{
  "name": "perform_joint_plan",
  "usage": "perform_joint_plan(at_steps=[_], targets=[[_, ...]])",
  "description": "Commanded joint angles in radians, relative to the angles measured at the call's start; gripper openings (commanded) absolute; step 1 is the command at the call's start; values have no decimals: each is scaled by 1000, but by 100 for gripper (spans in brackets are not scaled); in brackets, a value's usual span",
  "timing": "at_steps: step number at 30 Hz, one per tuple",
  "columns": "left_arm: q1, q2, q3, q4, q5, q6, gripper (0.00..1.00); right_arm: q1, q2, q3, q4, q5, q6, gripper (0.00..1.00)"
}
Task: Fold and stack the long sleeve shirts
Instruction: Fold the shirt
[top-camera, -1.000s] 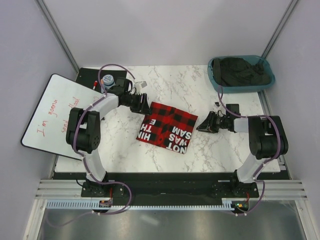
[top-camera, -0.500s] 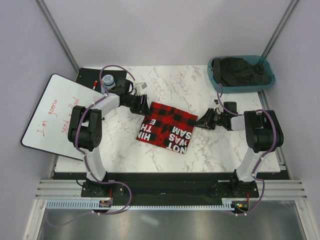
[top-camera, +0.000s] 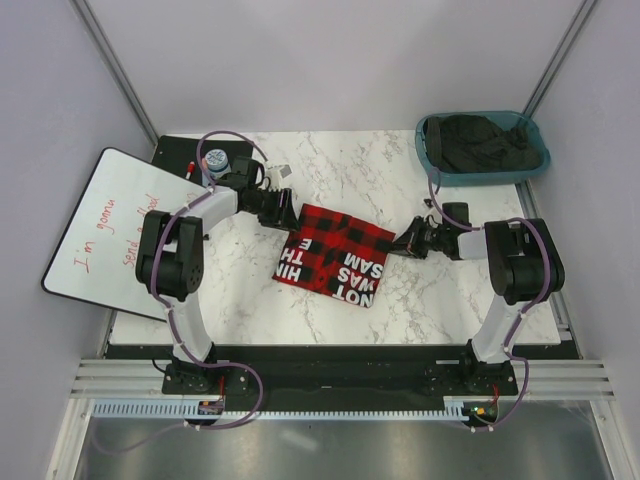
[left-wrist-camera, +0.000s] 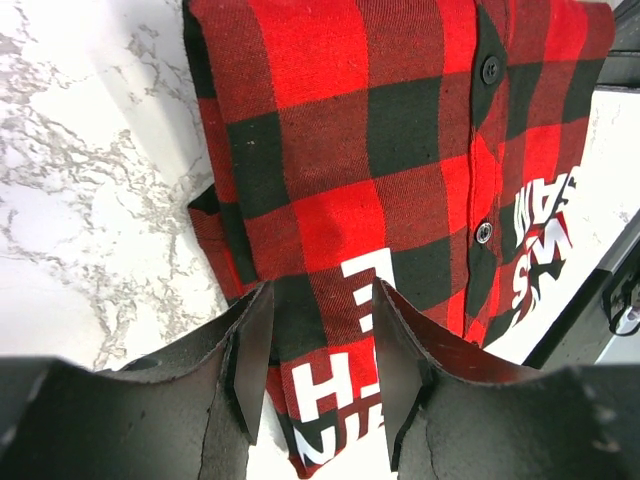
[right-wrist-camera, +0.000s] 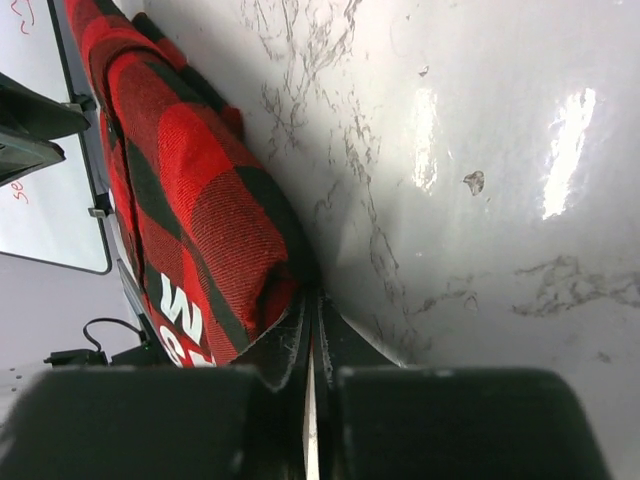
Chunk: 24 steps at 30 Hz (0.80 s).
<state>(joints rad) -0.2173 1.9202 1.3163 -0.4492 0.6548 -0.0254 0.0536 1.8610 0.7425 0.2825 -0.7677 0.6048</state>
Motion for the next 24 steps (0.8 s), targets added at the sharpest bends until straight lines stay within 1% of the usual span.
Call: perform_joint_plan(at_steps=[1, 3, 5, 7, 8, 10, 11, 12, 13, 14, 15, 17, 18, 19, 20, 21, 22, 23, 24], targets=[[18, 5, 20, 38, -17, -27, 51, 8, 21, 29, -91, 80, -83, 0], [19, 7, 15, 37, -43, -21, 48, 8, 32, 82, -117, 119, -100, 0], [21, 0, -9, 37, -38, -24, 46, 11, 82, 147, -152, 151, -143, 0], [22, -35, -61, 52, 24, -19, 45, 25, 148, 268, -189, 174, -192, 0], [25, -58, -81, 66, 43, -16, 45, 43, 168, 314, -228, 186, -248, 0], [35, -102, -144, 116, 86, -13, 48, 78, 234, 463, -256, 225, -325, 0], [50, -145, -160, 125, 91, -18, 50, 127, 256, 525, -329, 244, -405, 0], [61, -165, -172, 135, 97, -30, 50, 153, 279, 584, -348, 258, -442, 0], [73, -184, -189, 148, 104, -40, 52, 182, 321, 704, -371, 269, -483, 0], [102, -213, -196, 156, 105, -51, 52, 240, 340, 772, -440, 287, -531, 0], [114, -225, -201, 162, 101, -67, 52, 265, 355, 876, -454, 298, -595, 0], [151, -239, -192, 176, 79, -67, 54, 331, 377, 963, -512, 327, -680, 0], [159, -234, -183, 179, 51, -51, 55, 347, 380, 1044, -538, 365, -750, 1], [162, -224, -151, 169, 25, -39, 56, 354, 382, 1079, -569, 439, -769, 4], [167, -210, -134, 167, 14, -27, 56, 356, 379, 1107, -574, 485, -780, 11], [165, -170, -114, 167, 12, -2, 57, 356, 373, 1148, -575, 531, -790, 13], [164, -136, -64, 149, 14, 2, 57, 353, 351, 1161, -577, 610, -822, 15], [162, -107, -42, 129, 11, -1, 56, 348, 337, 1169, -577, 637, -844, 25], [162, -81, -23, 118, 11, -17, 55, 347, 322, 1172, -577, 660, -859, 30]])
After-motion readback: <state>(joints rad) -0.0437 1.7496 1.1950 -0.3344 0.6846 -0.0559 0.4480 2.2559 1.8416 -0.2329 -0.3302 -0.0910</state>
